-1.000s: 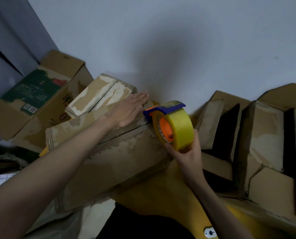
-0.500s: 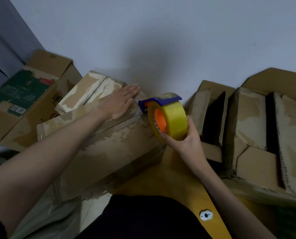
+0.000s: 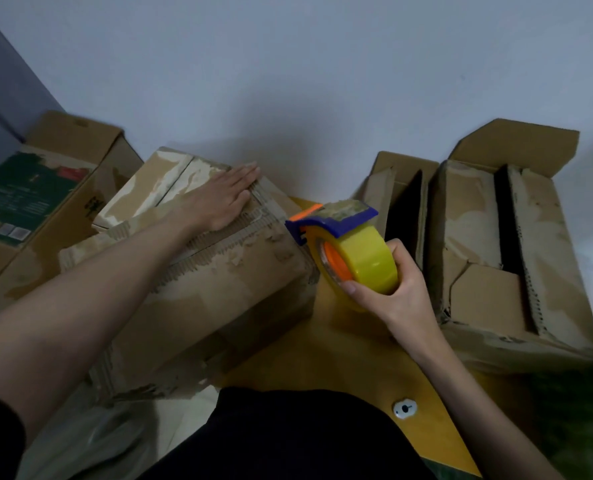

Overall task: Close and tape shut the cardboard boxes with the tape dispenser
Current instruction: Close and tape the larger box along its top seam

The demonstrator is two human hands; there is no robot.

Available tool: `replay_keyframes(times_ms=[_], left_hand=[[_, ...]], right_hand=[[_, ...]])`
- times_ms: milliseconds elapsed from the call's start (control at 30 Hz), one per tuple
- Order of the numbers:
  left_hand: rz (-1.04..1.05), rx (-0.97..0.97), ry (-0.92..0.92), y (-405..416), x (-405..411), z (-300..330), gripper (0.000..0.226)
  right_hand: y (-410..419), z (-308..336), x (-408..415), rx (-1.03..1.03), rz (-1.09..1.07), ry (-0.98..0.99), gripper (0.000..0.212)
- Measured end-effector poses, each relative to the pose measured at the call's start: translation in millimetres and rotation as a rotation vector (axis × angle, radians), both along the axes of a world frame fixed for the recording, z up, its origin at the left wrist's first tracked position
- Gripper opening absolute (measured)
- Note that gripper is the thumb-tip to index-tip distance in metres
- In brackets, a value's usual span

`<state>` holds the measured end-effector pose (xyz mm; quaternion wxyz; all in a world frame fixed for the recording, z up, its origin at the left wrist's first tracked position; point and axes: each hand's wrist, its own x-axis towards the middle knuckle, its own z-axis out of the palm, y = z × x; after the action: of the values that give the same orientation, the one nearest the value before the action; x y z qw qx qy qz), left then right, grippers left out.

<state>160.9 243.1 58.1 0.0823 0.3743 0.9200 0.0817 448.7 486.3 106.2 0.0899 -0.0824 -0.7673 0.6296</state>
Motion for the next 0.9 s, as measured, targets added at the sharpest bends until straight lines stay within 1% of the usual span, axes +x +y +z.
replay_keyframes(times_ms=[367, 533, 633, 800, 900], left_hand=[[-0.002, -0.027, 0.025, 3.5, 3.0, 1.7, 0.054], [-0.002, -0.032, 0.018, 3.5, 0.9, -1.0, 0.054], [0.005, -0.039, 0.013, 3.9, 0.7, -1.6, 0.055], [0.005, -0.040, 0.016, 4.4, 2.2, -1.9, 0.055], [0.009, -0.046, 0.013, 4.2, 1.2, -1.9, 0.055]], right_hand=[[8.7, 1.5, 46.6, 0.039, -0.079, -0.047, 0.063], [14.7, 1.7, 65.5, 0.028, -0.120, -0.091, 0.085], [21.0, 2.3, 76.9, 0.035, -0.152, -0.123, 0.092], [22.4, 0.7, 84.3, 0.024, -0.179, -0.143, 0.094], [20.5, -1.9, 85.2, 0.017, -0.179, -0.149, 0.090]])
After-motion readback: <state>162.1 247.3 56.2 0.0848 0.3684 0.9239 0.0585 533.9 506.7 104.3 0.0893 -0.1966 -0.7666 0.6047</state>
